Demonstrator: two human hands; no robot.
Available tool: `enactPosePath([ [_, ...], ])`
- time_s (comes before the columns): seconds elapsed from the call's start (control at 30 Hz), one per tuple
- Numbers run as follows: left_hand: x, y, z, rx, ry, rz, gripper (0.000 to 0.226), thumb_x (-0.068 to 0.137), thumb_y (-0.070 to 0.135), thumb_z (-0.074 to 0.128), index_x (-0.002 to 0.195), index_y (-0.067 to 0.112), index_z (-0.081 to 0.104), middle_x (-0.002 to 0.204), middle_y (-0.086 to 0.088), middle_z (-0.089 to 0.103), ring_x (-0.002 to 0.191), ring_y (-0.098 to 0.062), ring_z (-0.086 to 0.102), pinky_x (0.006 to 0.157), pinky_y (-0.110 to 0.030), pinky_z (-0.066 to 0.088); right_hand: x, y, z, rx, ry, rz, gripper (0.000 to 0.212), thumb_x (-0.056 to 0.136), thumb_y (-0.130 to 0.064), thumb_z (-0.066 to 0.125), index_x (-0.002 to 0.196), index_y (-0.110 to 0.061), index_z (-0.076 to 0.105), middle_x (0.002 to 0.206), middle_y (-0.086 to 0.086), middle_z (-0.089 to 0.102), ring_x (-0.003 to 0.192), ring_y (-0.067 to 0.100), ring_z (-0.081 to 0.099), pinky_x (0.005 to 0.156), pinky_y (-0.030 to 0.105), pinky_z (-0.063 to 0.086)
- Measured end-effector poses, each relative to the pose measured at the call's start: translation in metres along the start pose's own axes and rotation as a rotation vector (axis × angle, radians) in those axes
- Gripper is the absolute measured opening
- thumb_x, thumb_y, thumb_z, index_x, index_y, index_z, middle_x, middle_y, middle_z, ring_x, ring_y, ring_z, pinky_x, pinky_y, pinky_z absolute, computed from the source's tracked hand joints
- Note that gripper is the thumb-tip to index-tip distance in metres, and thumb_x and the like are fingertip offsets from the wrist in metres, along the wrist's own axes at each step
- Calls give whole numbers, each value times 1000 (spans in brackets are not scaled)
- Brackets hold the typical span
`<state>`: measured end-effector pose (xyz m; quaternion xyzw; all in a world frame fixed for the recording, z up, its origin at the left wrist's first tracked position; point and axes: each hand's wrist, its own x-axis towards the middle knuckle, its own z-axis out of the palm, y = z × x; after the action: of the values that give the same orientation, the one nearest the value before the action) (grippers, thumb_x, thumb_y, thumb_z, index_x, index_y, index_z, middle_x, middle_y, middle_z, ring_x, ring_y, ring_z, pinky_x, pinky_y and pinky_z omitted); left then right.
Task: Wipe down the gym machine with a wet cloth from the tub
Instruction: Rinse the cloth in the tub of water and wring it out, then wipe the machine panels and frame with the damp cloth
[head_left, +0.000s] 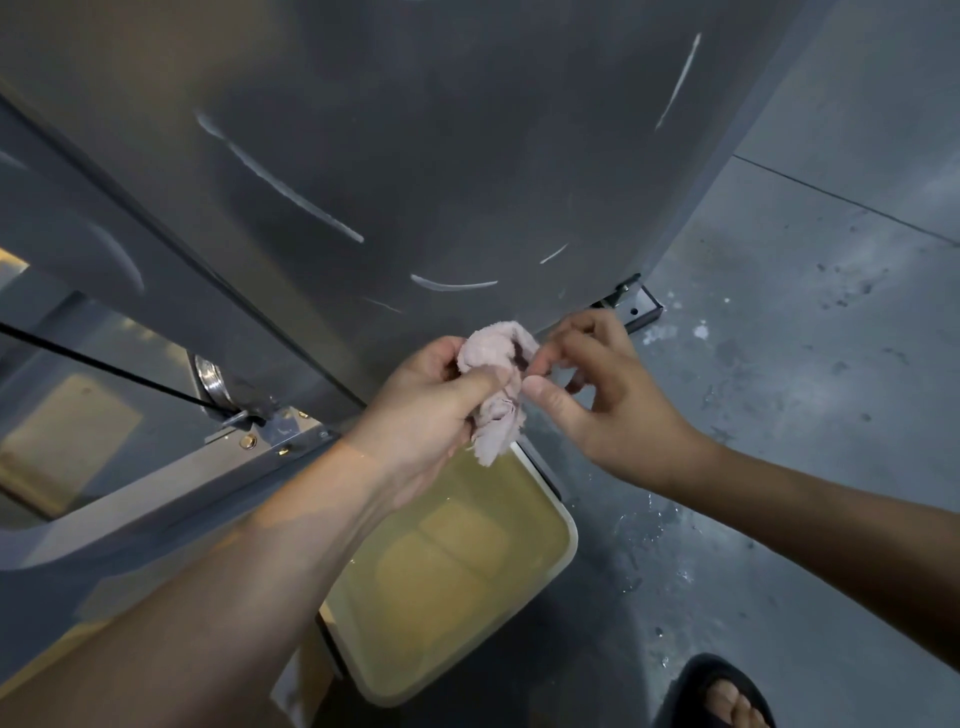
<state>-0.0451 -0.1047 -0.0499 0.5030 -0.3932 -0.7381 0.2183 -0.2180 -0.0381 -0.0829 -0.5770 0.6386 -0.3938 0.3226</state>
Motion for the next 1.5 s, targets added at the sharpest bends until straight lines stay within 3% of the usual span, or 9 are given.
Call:
enactPosePath([
  [0.1, -3, 0, 0, 30, -62, -21, 43, 93, -22, 39, 120, 0, 62, 103, -25, 71, 82, -25, 71, 67, -31, 60, 3, 3, -1, -48, 1, -77, 28, 85, -31, 71, 108, -17, 63, 113, -3, 49, 104, 8, 54, 84, 19, 44],
  [0.23, -5, 3, 0, -47, -127, -61, 52, 90, -26, 32, 126, -2, 61, 116, -30, 69, 98, -35, 70, 84, -41, 61, 2, 2, 1, 39, -80, -5, 39, 84, -33, 81, 115, -23, 60, 111, -13, 58, 102, 5, 59, 86, 13, 44],
  [0.47, 7, -10, -3, 351, 52, 128, 46, 90, 0, 66, 123, 32, 66, 125, 4, 68, 93, -20, 72, 92, -45, 60, 4, -2, -3, 255, -82, 180, 25, 95, -1, 65, 91, -25, 62, 79, -16, 62, 72, 4, 57, 70, 19, 47],
  [0.73, 16, 0, 8, 430, 293, 276, 12, 95, 27, 70, 93, 18, 62, 82, -1, 74, 77, -16, 71, 75, -34, 57, 31, -22, -16, 486, -100, 270, 15, 94, 7, 63, 95, -4, 53, 76, -1, 56, 68, 11, 52, 61, 21, 44],
  [0.83, 15, 3, 11, 717, 390, 454, 18, 97, 34, 66, 88, 22, 56, 79, 7, 64, 69, 1, 57, 60, -13, 39, 43, -15, -4, 500, 187, 344, 18, 89, -7, 64, 83, -15, 49, 74, 2, 48, 65, 12, 45, 57, 24, 39],
  [1.03, 18, -11, -3, 1060, 422, 707, 14, 87, 17, 58, 100, 14, 63, 100, 1, 63, 101, -24, 54, 89, -34, 44, 68, 12, 13, 533, 872, 389, 12, 89, -13, 59, 86, -18, 48, 81, 7, 55, 61, 3, 50, 62, 21, 41],
  [1.17, 17, -20, -23, 1351, 402, 839, 24, 78, 16, 61, 100, 12, 71, 118, -4, 63, 119, -31, 44, 100, -47, 46, 87, 20, 38, 546, 815, 283, 14, 88, -20, 61, 94, -33, 59, 118, 21, 55, 79, 8, 62, 78, 31, 56],
  [1.33, 12, -31, -35, 1515, 346, 757, 35, 77, 10, 70, 112, 12, 71, 150, -11, 47, 145, -30, 27, 118, -56, 31, 99, 32, 46, 530, 856, 233, 10, 92, -28, 60, 98, -33, 54, 109, 15, 57, 94, 32, 61, 89, 56, 51],
  [1.5, 11, -33, -36, 1614, 315, 681, 52, 76, 16, 68, 128, 16, 65, 165, -9, 25, 155, -26, 11, 128, -45, -1, 107, 34, 54, 526, 904, 141, 15, 96, -13, 60, 104, -23, 53, 98, 1, 55, 92, 37, 60, 83, 51, 54],
])
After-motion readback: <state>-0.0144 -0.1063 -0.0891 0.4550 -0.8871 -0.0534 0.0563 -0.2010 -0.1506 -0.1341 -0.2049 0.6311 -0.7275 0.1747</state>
